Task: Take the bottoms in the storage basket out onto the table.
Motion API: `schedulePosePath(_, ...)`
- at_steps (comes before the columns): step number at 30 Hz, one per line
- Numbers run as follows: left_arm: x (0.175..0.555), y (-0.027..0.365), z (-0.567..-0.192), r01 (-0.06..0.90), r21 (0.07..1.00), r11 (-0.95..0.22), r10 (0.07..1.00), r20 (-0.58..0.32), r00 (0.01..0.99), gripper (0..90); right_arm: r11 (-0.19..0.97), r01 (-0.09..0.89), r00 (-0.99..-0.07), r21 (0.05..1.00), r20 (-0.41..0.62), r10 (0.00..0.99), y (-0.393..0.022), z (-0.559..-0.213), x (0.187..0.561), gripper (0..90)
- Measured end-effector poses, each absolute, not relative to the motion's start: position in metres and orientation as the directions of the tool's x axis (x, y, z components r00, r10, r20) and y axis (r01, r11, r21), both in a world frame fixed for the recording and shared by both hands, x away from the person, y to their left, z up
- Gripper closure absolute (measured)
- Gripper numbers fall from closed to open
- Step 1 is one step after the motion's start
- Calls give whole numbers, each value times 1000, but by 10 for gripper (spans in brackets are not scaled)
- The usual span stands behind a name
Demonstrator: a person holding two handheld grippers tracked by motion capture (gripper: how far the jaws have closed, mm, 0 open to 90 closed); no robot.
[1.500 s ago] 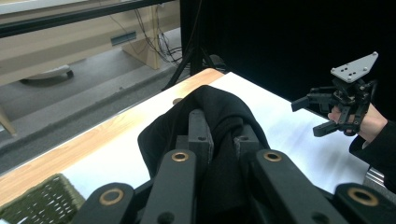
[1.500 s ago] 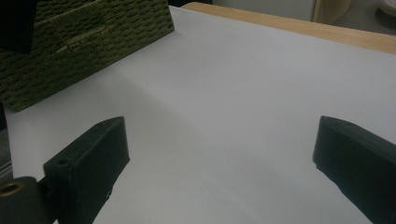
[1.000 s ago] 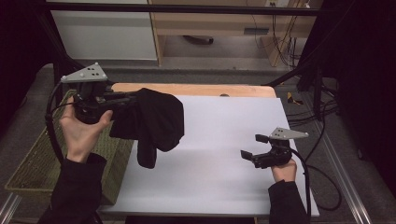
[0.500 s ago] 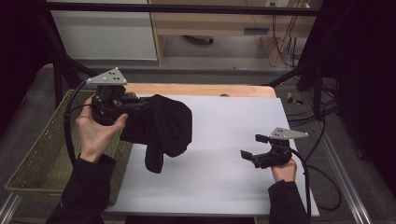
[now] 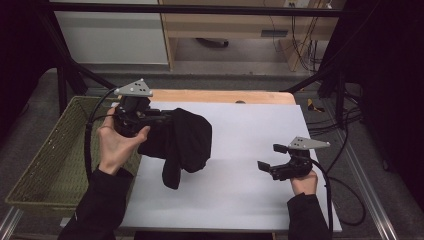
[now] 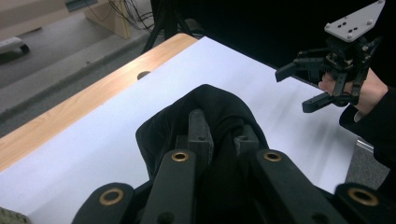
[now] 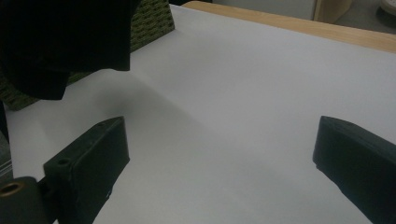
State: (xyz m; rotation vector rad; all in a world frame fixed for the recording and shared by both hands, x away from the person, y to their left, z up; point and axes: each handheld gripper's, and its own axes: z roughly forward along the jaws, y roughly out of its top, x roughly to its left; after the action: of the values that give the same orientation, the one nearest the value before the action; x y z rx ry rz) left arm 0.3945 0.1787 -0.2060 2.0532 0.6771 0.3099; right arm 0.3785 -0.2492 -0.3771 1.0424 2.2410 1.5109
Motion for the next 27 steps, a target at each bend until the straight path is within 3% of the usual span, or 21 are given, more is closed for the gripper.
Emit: schedulePosePath(27, 405, 141, -235, 364, 790, -493, 545, -46, 837, 823, 205, 420, -715, 884, 183, 675, -250, -376, 378, 40)
